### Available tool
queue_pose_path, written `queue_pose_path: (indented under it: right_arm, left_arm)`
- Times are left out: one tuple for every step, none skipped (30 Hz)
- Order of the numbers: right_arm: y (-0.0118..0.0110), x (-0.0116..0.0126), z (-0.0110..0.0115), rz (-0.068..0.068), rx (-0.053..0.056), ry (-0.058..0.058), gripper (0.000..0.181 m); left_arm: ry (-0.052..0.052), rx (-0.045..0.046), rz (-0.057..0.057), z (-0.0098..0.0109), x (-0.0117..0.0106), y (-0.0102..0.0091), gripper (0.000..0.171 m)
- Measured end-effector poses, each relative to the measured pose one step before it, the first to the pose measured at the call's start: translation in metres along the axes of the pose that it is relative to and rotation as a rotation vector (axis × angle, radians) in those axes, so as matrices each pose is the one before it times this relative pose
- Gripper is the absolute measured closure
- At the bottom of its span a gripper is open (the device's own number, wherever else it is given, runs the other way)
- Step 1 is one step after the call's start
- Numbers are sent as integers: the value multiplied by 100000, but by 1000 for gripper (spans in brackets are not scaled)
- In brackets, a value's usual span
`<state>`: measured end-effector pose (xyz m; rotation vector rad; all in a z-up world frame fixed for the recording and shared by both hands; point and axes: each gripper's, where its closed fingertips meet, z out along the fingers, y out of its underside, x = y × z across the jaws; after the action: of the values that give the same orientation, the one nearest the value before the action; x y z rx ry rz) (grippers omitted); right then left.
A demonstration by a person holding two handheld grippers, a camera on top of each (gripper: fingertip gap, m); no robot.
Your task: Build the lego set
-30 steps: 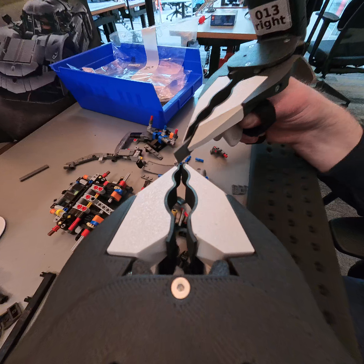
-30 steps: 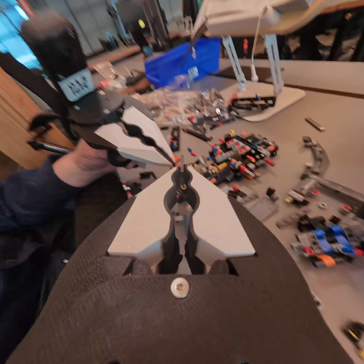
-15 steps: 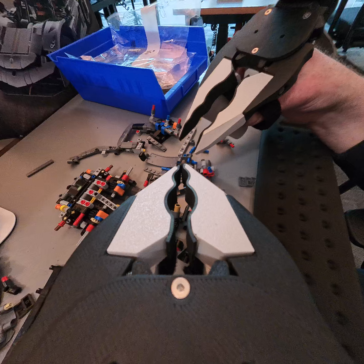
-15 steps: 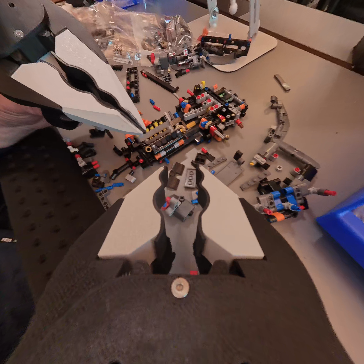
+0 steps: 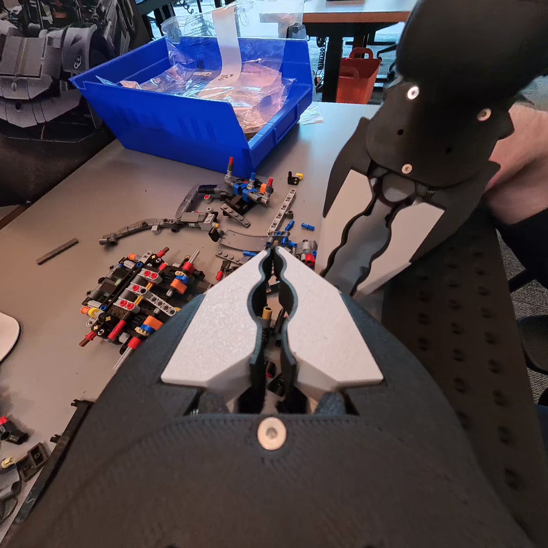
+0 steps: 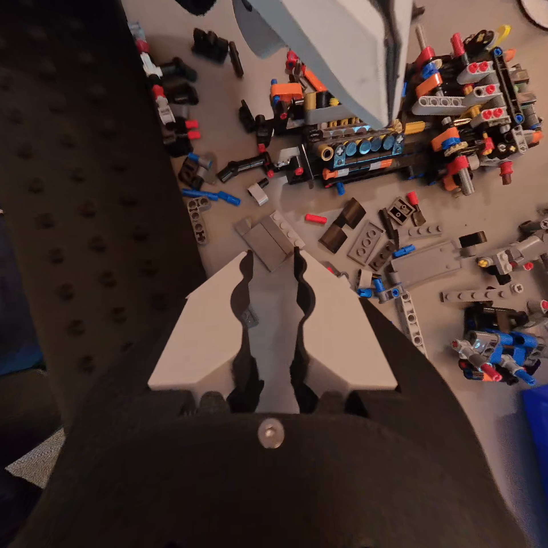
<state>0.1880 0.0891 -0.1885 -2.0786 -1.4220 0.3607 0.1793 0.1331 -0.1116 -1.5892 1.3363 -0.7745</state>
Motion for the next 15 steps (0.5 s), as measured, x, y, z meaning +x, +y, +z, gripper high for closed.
queue_pose_path:
  right_arm:
    - [91,-127,270,-989,-1263,-199,155]
    - [-9,2,239,-861,-450,613,153]
    - [-125,165,149,-211,-32,1307,153]
    - [-62,44,106,393,-562,290,152]
    - [-104,-71,84,483,-175,-397,150]
    - [-86,-130,81,291,52,-587,151]
    - [-41,-122,42,127,-161,-550,155]
    - [4,-83,-6,-204,-250,-138,157]
    - [16,-39,-18,-396,-186,155,158]
    - [1,-17,-36,-145,-247,59,158]
    - [-84,-30,-94,17,201,-205,160]
    - [-156,-25,-151,-166,879,-244,171]
    - [-16,56,-103,5,255,150,177]
    - [62,74,-19,189,-195,234,177]
    - [8,-43,-10,-127,127,-385,178]
  left_arm:
    - [86,-175,226,24,36,27,171]
    - [174,-100,311,25,62,16,171]
    - [88,-245,158,28,43,32,171]
    - [22,-186,144,17,21,32,171]
    - [6,-17,104,-1,14,-11,171]
    - [135,199,12,-18,21,-46,171]
    - [183,125,-133,-11,20,-18,171]
    - [204,22,-126,-5,26,1,171]
    - [226,-84,15,14,45,13,171]
    - [223,-168,190,21,56,16,171]
    - [152,-247,198,24,47,45,171]
    - [40,-356,181,27,25,56,171]
    - [-80,-372,256,24,13,58,171]
    - [38,-249,204,26,21,45,171]
    - [285,-233,15,29,39,33,171]
